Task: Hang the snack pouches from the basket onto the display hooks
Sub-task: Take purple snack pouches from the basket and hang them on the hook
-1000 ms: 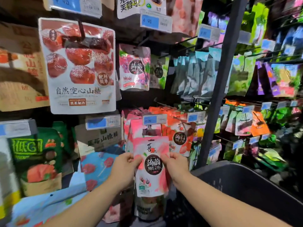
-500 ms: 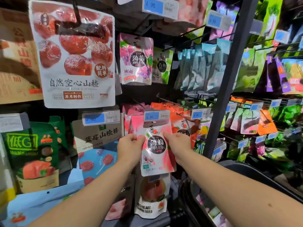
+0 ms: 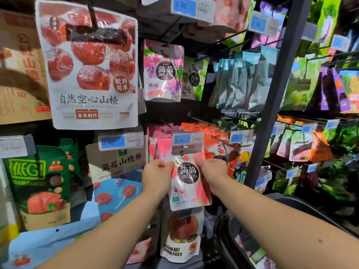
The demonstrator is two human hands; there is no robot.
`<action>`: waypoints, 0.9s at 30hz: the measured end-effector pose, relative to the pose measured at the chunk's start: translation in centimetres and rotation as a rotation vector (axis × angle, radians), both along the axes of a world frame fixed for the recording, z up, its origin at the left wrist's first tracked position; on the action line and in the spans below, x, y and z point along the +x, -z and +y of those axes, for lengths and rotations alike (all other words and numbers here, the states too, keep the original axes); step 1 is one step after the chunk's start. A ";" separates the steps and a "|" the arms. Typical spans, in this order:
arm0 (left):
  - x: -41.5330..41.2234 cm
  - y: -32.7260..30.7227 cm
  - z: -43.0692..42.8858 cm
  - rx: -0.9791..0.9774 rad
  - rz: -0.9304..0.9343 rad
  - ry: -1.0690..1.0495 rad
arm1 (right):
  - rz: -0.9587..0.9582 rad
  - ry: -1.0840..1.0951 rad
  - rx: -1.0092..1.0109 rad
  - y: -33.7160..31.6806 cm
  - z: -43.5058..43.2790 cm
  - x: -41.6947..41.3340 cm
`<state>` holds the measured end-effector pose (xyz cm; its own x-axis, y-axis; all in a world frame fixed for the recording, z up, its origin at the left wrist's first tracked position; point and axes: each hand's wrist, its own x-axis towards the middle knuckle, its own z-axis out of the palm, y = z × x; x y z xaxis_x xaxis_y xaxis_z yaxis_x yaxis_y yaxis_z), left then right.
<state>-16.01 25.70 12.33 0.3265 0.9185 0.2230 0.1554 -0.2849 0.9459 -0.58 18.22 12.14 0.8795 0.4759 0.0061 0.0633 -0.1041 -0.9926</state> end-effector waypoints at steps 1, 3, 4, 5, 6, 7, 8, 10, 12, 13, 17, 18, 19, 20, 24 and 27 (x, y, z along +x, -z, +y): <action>-0.1 0.1 0.1 -0.010 -0.004 -0.004 | -0.006 -0.003 0.005 0.0 0.2 0.0; -0.2 0.1 0.3 -0.027 -0.020 -0.002 | -0.031 -0.007 0.021 0.1 0.4 0.0; -0.3 0.1 0.4 -0.035 -0.023 -0.002 | -0.041 -0.009 0.023 0.2 0.5 0.0; -0.4 0.1 0.4 -0.040 -0.025 -0.002 | -0.043 -0.011 0.024 0.3 0.6 0.1; -0.4 0.1 0.4 -0.041 -0.027 -0.005 | -0.039 -0.014 0.018 0.3 0.6 0.0; -0.4 0.2 0.4 -0.036 -0.027 -0.008 | -0.042 -0.013 0.011 0.4 0.6 -0.1; -0.4 0.3 0.4 -0.027 -0.020 -0.009 | -0.051 -0.008 -0.001 0.2 0.5 -0.3; -0.3 0.2 0.2 -0.010 0.013 -0.011 | -0.075 0.003 -0.025 0.1 0.5 -0.6; -0.2 0.2 0.1 -0.009 0.036 -0.019 | -0.089 0.014 -0.052 -0.1 0.6 -0.6; -0.2 0.2 0.1 -0.008 0.038 -0.026 | -0.108 0.020 -0.065 -0.1 0.8 -0.5; -0.2 0.4 0.3 -0.004 0.045 -0.073 | -0.191 0.047 -0.127 -0.6 1.5 -0.2; -0.2 0.4 0.4 0.003 0.048 -0.083 | -0.205 0.047 -0.143 -0.9 1.7 -0.2; -0.3 0.5 0.4 0.013 0.049 -0.093 | -0.223 0.045 -0.165 -1.0 2.0 -0.1; -0.4 0.5 0.4 0.024 0.049 -0.102 | -0.230 0.041 -0.187 -1.3 2.1 -0.2; -0.7 0.6 0.4 0.054 0.053 -0.111 | -0.208 0.024 -0.249 -1.5 2.5 -0.4; -0.7 0.4 0.3 0.094 0.059 -0.129 | -0.191 0.027 -0.236 -1.2 2.5 -0.3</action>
<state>-16.72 25.95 11.96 0.2224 0.9296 0.2940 0.2509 -0.3460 0.9041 -0.91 20.71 13.39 0.8851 0.4607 0.0651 0.2410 -0.3342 -0.9112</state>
